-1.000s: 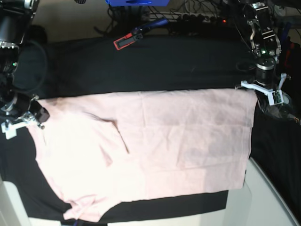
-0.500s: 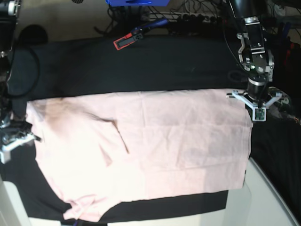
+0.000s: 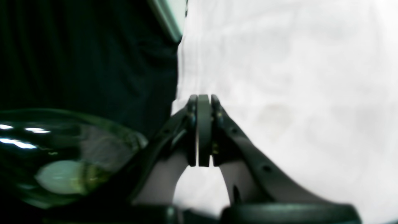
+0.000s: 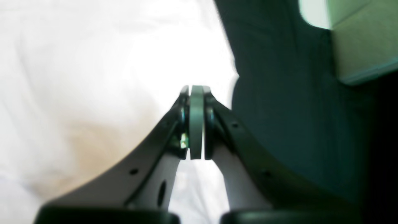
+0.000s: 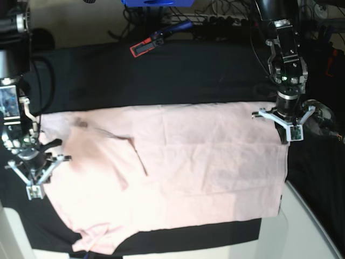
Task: Fold the T-shirt properly
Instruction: 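Move both grippers to the corners of the folded shoulder edge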
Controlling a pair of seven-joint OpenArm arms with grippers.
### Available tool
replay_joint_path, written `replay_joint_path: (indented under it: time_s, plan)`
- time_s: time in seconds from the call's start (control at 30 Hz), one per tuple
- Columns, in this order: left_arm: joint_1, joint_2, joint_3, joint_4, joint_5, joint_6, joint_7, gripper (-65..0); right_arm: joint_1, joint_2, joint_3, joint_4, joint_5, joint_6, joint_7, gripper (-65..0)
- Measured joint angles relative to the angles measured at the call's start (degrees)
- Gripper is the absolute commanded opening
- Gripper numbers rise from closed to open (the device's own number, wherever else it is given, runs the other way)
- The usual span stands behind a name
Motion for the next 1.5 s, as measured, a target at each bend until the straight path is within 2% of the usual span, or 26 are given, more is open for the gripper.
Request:
replay_joint_path:
  time_s: [0.1,0.17,0.23,0.27,0.33,0.43,0.5,0.63,0.73,0.83,0.9,0.97,1.03,1.13,1.17,1.2,1.3,1.4,1.5]
  plan:
    - [-0.31,-0.44,-0.09,-0.02,-4.79,0.02,-0.24,-65.0,-2.80,-0.94,0.00,1.36,-3.76,-0.59,6.58,-65.0]
    - [1.53,-0.55,-0.15,0.85,-4.83,0.04,-0.90,-65.0,-7.19,-1.62,0.35,5.40,-6.23,-0.87,14.08,-65.0]
    - [3.17,-0.87,-0.07,1.77,-4.79,0.02,0.31,-65.0,-10.45,-2.34,0.26,8.00,-6.38,0.24,19.10,-65.0]
    - [3.52,-1.27,0.07,2.32,-4.72,0.02,0.50,-65.0,-10.75,-3.02,0.22,8.04,-6.10,0.28,18.67,-65.0]
    - [3.02,-1.64,0.15,4.09,-4.63,0.07,-0.11,-65.0,-9.29,-3.58,0.02,7.91,-3.56,0.31,13.11,-65.0]
    - [-0.24,-1.70,0.31,4.02,-4.74,0.07,0.00,-65.0,-2.47,-3.43,-0.02,5.66,-1.31,-0.02,2.69,-65.0]
    - [-1.75,-1.62,0.55,2.78,-4.81,0.00,-0.07,-65.0,0.55,-3.32,0.04,5.07,-1.36,-0.20,-0.90,-65.0]
    - [-0.09,-1.68,0.28,1.86,-4.76,0.04,-0.13,-65.0,-0.85,-3.48,0.13,4.61,-1.29,0.13,-1.77,-65.0]
    - [4.33,-2.51,0.37,-0.13,-4.63,-0.28,-0.22,-65.0,-3.32,-3.02,0.17,3.43,-1.33,-0.09,-5.25,-65.0]
    - [12.17,-3.76,0.13,2.29,-4.57,-0.09,0.09,-65.0,-12.07,-1.11,2.67,9.42,-1.27,0.35,-3.06,-65.0]
    - [17.14,-3.87,-0.55,6.43,-4.63,0.74,0.13,-65.0,-20.46,-1.36,7.78,15.69,-1.49,-0.52,-1.38,-65.0]
    - [19.37,-4.33,-0.66,9.49,-4.66,0.11,-0.33,-65.0,-24.83,-1.73,10.91,19.15,-1.40,-0.24,-1.27,-65.0]
    - [19.02,-4.33,-0.66,10.62,-4.85,-0.15,-0.66,-65.0,-25.11,-2.32,11.96,19.89,-1.40,-0.22,-1.18,-65.0]
    - [15.34,-4.31,-0.42,10.21,-4.66,0.26,0.66,-65.0,-20.15,-4.20,11.67,18.05,-1.09,0.66,-1.33,-65.0]
    - [13.75,-4.13,-0.44,9.60,-4.83,0.07,0.00,-65.0,-18.18,-5.03,11.58,17.05,-0.90,0.39,-2.45,-65.0]
    - [11.54,-3.82,-0.44,8.39,-4.85,-0.04,-0.20,-65.0,-15.87,-5.60,11.56,15.63,-1.14,0.63,-5.81,-65.0]
    - [7.06,-3.19,-0.17,4.33,-4.83,-0.17,-0.11,-65.0,-11.23,-6.19,12.15,12.09,-1.33,6.75,-13.94,-65.0]
    - [9.14,-3.10,-0.24,4.94,-4.92,-0.09,-0.31,-65.0,-13.60,-7.87,16.00,15.28,-1.27,12.28,-14.47,-65.0]
    - [13.11,-3.39,-0.31,4.09,-4.72,0.09,-0.33,-65.0,-17.64,-9.40,20.65,16.65,-1.88,12.17,-15.76,-65.0]
